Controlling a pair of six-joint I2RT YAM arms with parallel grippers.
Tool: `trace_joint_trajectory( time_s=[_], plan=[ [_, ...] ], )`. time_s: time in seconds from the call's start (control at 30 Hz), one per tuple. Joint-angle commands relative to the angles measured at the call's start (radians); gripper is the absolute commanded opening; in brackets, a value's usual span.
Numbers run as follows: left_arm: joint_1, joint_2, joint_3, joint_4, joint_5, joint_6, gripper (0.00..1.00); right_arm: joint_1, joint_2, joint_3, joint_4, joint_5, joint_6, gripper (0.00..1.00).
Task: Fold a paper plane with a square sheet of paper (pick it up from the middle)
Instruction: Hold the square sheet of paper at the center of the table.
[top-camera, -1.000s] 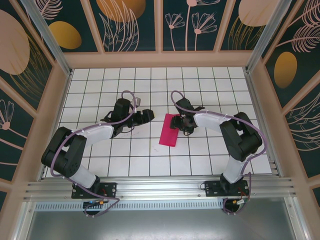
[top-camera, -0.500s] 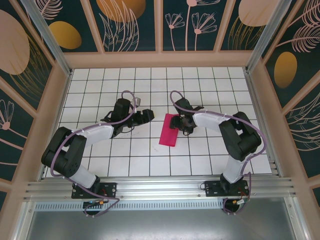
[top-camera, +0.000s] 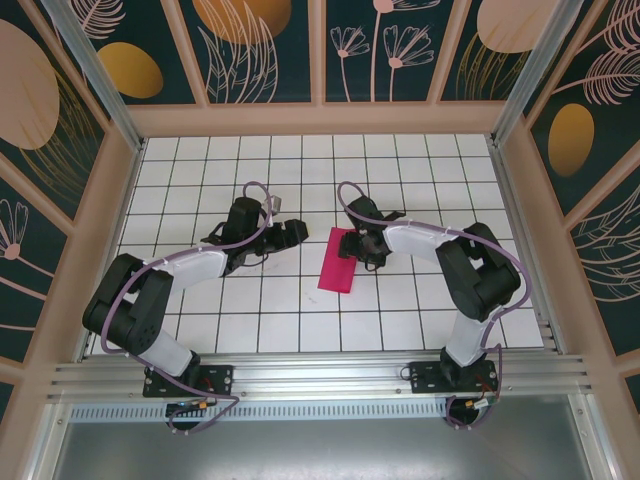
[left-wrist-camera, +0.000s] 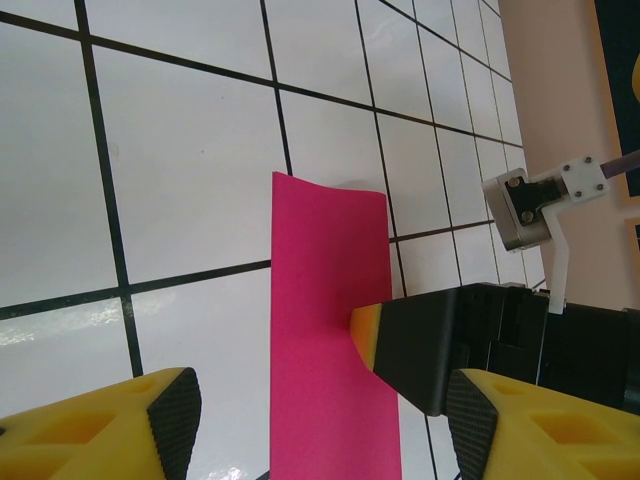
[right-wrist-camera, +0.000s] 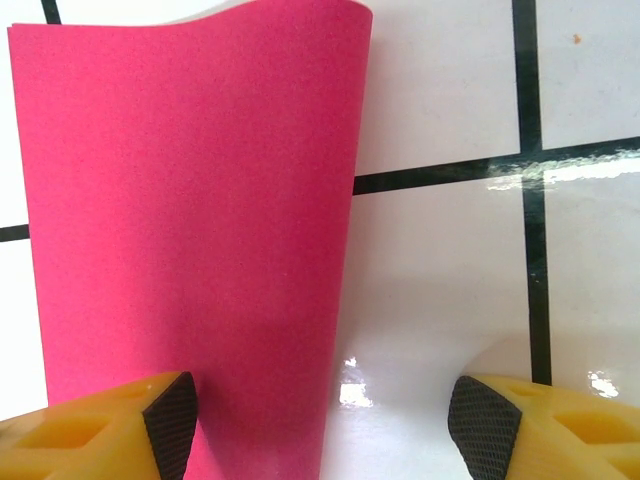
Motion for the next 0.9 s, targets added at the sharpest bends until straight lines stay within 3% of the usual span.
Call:
trace_joint_trajectory(
  time_s=[0.0, 0.17, 0.3, 0.37, 0.5, 0.87],
  plan=[
    [-0.006, -0.027, 0.011, -0.006, 0.01, 0.0, 0.68, 0.005, 0.108, -0.031, 0.09, -0.033, -0.001, 0.73],
    [-0.007, -0.016, 0.012, -0.001, 0.016, 0.001, 0.65, 0.005, 0.116, -0.032, 0.084, -0.024, -0.006, 0.73],
    [-0.021, 0.009, 0.021, 0.022, 0.012, -0.021, 0.51, 0.006, 0.122, -0.036, 0.084, -0.024, -0.006, 0.73],
    [-0.047, 0.035, 0.03, 0.058, 0.007, -0.049, 0.4, 0.006, 0.125, -0.039, 0.09, -0.025, -0.005, 0.73],
    [-0.091, 0.131, 0.091, 0.052, -0.009, -0.07, 0.0, 0.006, 0.135, -0.037, 0.093, -0.028, -0.001, 0.73],
    [-0.131, 0.253, 0.17, 0.006, -0.044, -0.102, 0.0, 0.007, 0.145, -0.051, 0.109, -0.034, 0.001, 0.73]
  ],
)
